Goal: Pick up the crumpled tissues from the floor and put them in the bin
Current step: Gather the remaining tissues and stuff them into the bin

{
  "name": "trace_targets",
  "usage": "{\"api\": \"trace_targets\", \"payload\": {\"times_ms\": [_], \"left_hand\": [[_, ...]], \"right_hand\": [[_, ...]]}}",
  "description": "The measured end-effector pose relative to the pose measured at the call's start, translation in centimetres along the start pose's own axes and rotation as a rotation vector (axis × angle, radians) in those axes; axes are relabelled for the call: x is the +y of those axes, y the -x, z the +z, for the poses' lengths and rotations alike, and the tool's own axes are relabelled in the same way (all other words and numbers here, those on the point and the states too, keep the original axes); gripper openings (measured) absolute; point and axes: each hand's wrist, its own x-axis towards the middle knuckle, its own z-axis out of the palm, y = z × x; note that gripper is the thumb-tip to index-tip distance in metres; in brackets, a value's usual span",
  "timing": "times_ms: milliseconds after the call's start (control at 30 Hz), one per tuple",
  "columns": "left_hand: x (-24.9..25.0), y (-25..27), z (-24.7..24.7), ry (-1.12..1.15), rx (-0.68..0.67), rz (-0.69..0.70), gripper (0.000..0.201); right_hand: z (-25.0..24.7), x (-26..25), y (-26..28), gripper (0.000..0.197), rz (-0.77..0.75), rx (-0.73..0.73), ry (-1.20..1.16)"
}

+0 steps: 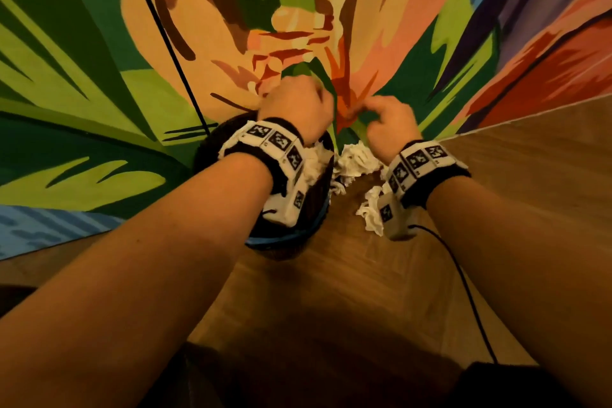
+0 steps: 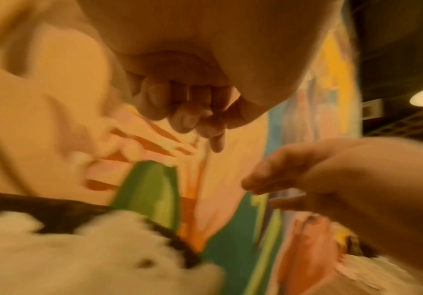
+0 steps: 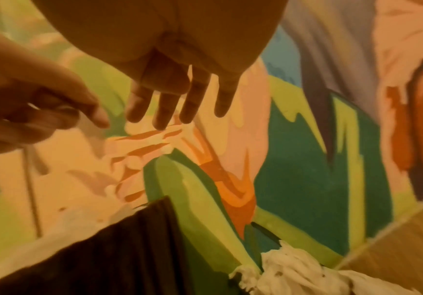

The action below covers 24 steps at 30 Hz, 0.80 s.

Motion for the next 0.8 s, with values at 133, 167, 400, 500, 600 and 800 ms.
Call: {"api": "trace_targets", "payload": {"times_ms": [133, 167, 400, 500, 600, 800], "left_hand": [[4.7, 0.1, 3.5, 0.149, -0.032, 0.142, 0.027], [5.7, 0.2, 4.8, 0.185, -0.072, 0.173, 0.025], [5.3, 3.0, 16.4, 0.308, -0.495, 0.103, 0.021], [2.7, 5.5, 21.7, 0.246, -0.681, -0.003, 0.030], [1.0, 7.2, 26.5, 0.115, -0.838, 0.011, 0.048], [0.8, 7.4, 31.9, 0.072, -0.902, 0.061, 0.061]], "right_hand": [[-1.3, 4.3, -1.1, 0.054, 0.213, 0.136, -0.053], [-1.5, 5.6, -1.3, 0.050, 0.255, 0.145, -0.036], [-0.5, 15.2, -0.5, 0.025, 0.420, -0.073, 0.179], [1.4, 18.6, 0.8, 0.028, 0.472, -0.280, 0.316], [3.5, 21.2, 2.1, 0.035, 0.467, -0.446, 0.454], [6.9, 24.0, 1.9, 0.056, 0.454, -0.671, 0.588]]}}
